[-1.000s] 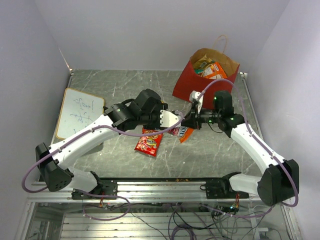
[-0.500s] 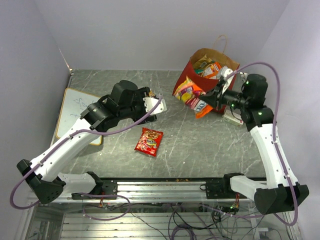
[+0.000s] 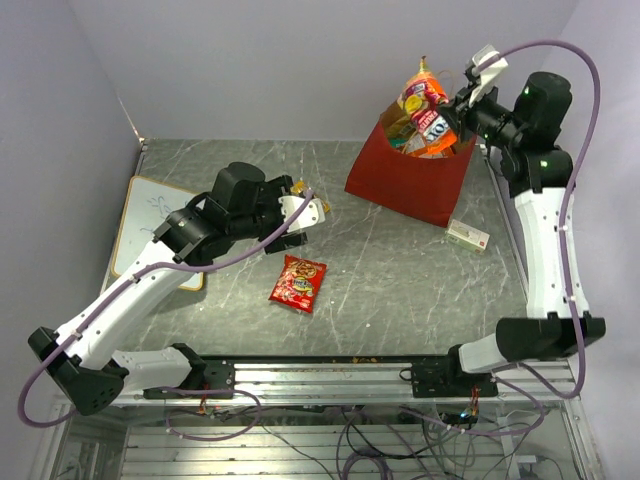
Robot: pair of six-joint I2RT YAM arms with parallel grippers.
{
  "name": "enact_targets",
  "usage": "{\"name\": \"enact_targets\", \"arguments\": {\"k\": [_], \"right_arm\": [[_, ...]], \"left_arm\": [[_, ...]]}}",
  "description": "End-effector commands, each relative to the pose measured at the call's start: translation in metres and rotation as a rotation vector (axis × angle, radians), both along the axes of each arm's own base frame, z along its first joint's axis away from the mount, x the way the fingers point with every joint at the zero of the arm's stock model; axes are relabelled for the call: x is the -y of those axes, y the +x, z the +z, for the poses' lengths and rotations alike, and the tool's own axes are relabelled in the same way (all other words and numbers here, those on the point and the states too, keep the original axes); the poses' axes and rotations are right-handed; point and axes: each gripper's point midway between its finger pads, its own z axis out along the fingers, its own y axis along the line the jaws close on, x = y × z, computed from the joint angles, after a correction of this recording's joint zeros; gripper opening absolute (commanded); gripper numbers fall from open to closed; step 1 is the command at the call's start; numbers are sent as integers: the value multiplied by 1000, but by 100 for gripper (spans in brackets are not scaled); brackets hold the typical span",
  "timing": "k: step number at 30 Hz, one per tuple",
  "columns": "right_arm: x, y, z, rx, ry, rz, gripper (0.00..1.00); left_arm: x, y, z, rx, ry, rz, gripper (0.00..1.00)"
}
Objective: Place the snacks into the paper bag
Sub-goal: Place the snack in the paper bag.
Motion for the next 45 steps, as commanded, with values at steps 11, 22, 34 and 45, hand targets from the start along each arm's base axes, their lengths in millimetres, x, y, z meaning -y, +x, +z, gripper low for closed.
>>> {"name": "enact_targets", "arguments": {"k": [11, 22, 34, 45], "right_arm": [[82, 86, -12, -7, -6, -124, 2], [75, 125, -72, -54, -88, 30, 5], [56, 121, -129, -227, -71, 213, 8], [48, 102, -186, -416, -25, 288, 17]], "left_arm": [[-5, -1, 11, 3, -75, -4, 86], [-5, 1, 5, -16, -69, -11, 86], [-6, 1, 1, -23, -67, -13, 86], [-3, -1, -4, -44, -68, -44, 86]]}}
